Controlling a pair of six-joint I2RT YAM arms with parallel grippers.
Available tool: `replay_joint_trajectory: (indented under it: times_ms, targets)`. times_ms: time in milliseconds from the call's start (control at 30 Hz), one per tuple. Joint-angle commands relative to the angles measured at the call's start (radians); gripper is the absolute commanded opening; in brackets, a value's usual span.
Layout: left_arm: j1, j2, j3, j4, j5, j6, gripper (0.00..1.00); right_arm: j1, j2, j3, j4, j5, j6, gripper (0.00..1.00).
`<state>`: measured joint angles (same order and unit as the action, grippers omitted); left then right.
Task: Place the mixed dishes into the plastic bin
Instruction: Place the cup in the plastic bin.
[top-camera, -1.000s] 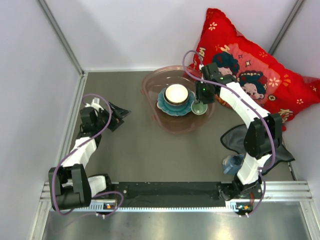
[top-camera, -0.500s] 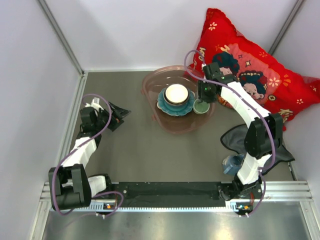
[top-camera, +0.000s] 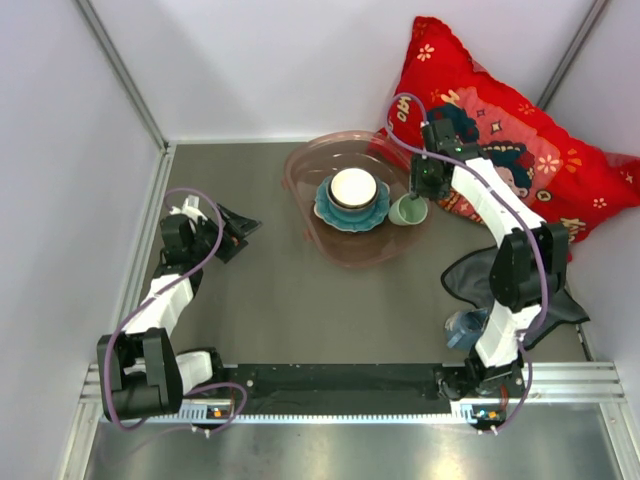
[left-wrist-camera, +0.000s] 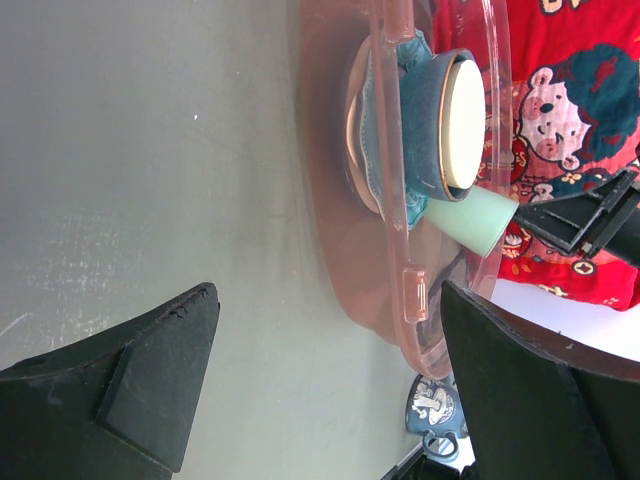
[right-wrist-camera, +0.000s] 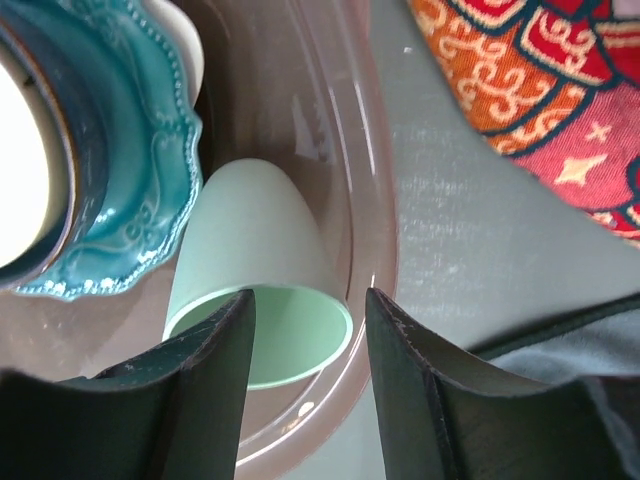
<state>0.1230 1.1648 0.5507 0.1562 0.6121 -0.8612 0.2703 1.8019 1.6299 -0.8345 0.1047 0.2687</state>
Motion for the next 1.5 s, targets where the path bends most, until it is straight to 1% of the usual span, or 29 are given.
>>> replay_joint_trajectory:
  times_ms: [0,400,700,800,1067,1467]
  targets:
    - [0.0,-0.027,-0.015,0.026,-0.006,0.014,0.96,-0.013,0.039,0.065,0.012,0.021,-0.028,0.48]
    - [0.0,-0.028,-0.006,0.016,-0.009,0.022,0.96,-0.017,0.094,0.1,0.029,0.076,0.003,0.48]
    - [0.001,-0.024,-0.006,0.014,-0.011,0.021,0.96,-0.02,0.093,0.127,0.031,0.139,0.014,0.49]
    - [0.0,-0.022,-0.005,0.016,-0.011,0.021,0.96,-0.032,0.097,0.13,0.031,0.139,0.02,0.5]
    - [0.001,-0.025,-0.009,0.011,-0.011,0.024,0.96,-0.054,0.112,0.131,0.025,0.133,0.029,0.5]
    - [0.001,-0.014,-0.012,0.023,-0.003,0.019,0.96,-0.054,-0.007,0.039,0.048,0.096,0.035,0.5]
